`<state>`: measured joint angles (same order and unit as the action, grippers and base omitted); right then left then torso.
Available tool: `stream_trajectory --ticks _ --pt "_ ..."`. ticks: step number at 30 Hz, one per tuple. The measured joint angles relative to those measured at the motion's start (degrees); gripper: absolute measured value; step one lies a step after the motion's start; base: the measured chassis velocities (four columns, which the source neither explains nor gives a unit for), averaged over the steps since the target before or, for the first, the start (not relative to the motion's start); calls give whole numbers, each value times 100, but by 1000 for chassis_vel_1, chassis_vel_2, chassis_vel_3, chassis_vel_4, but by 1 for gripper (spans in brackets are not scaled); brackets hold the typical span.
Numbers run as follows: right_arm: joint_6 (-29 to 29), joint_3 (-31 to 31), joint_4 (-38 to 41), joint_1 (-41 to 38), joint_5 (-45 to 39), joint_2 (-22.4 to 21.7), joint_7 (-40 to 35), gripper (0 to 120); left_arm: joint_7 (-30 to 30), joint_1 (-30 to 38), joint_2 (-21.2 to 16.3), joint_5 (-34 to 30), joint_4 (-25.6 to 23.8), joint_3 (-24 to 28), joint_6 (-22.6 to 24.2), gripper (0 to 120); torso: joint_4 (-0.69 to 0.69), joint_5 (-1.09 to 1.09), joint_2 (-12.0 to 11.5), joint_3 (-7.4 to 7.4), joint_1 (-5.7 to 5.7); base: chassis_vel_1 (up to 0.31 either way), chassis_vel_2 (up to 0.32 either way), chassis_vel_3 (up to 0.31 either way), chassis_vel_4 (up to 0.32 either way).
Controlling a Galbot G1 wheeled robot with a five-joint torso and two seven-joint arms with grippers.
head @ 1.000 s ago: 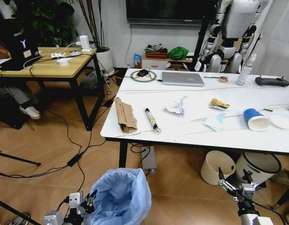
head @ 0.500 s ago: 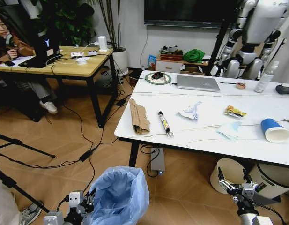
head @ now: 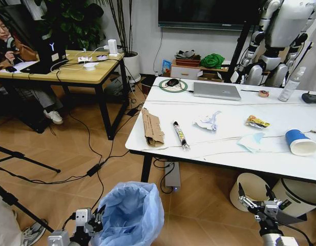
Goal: Pick up the trash bin and place the trash from the table into it.
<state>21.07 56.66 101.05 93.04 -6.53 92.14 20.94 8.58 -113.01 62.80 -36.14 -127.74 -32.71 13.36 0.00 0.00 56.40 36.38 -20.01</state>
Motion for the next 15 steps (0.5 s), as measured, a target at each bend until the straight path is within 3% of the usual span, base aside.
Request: stream_trajectory --ticks 15 --pt "-196 166 126 73 -117 0 -344 100 -39 37 -15 -6 21 29 0 0 0 1 381 210 -169 0 0 0 0"
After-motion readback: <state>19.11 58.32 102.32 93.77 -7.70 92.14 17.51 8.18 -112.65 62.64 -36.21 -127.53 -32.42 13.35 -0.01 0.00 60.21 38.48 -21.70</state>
